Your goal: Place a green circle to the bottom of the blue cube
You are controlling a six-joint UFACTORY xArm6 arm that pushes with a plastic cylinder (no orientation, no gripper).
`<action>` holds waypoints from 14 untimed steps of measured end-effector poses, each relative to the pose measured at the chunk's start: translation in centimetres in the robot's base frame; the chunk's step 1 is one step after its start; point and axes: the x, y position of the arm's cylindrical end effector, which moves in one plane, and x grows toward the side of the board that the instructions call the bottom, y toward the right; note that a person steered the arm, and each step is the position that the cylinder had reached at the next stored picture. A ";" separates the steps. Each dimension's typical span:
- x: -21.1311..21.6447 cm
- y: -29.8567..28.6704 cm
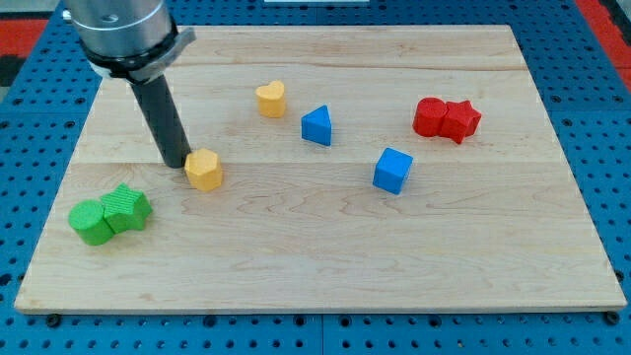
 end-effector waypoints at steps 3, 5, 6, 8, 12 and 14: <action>1.1 -8.7; 6.1 -11.1; 8.6 -9.3; 11.0 -10.2; 11.1 -0.3; 10.9 1.7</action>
